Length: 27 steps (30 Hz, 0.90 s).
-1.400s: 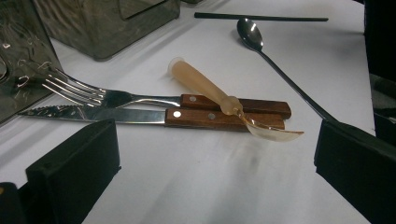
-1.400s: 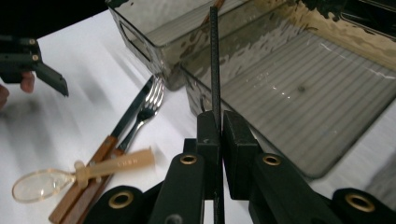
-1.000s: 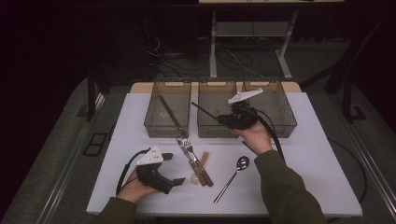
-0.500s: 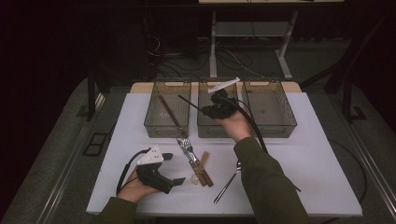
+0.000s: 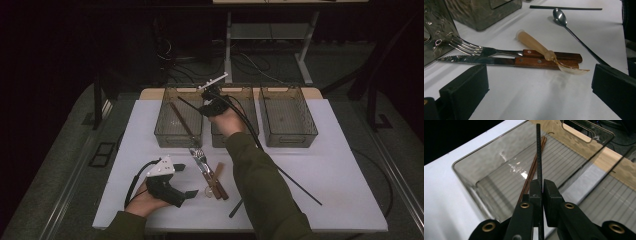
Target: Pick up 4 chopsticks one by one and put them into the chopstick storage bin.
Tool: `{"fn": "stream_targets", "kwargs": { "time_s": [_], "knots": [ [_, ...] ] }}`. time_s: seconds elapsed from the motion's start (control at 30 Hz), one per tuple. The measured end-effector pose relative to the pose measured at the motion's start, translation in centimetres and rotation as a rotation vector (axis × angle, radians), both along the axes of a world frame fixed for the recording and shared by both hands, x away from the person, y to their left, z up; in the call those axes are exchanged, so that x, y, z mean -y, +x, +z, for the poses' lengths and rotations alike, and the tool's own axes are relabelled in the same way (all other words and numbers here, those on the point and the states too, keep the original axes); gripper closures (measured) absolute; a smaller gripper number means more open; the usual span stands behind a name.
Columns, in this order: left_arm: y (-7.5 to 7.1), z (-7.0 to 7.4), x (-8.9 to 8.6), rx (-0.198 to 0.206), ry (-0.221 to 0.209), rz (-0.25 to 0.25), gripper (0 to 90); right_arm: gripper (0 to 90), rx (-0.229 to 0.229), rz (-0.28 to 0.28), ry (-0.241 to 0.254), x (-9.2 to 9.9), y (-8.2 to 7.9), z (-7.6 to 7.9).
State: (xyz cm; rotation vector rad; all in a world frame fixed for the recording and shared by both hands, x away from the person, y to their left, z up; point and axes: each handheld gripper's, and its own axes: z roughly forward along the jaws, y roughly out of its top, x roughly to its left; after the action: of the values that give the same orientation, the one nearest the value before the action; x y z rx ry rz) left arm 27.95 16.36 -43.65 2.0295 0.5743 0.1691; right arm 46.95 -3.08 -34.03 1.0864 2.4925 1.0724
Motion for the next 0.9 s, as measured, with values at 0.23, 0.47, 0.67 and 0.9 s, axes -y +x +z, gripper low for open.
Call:
{"fn": "stream_targets", "kwargs": {
  "time_s": [0.23,0.47,0.67,0.9],
  "knots": [
    [0.0,0.0,0.0,0.0,0.002,-0.001,0.0,85.3,-0.009,-0.017,-0.02,-2.4,1.8,-0.2],
    [0.0,0.0,0.0,0.001,0.002,-0.001,0.0,85.2,-0.026,-0.034,-0.039,-4.5,3.3,-1.2],
    [0.0,0.0,0.0,0.0,-0.003,-0.009,0.0,85.1,-0.043,-0.048,-0.055,-5.9,4.3,-2.1],
    [0.1,0.0,0.0,-0.007,-0.004,-0.018,0.0,84.9,-0.047,-0.044,-0.061,-7.2,4.6,-2.6]
  ]
}}
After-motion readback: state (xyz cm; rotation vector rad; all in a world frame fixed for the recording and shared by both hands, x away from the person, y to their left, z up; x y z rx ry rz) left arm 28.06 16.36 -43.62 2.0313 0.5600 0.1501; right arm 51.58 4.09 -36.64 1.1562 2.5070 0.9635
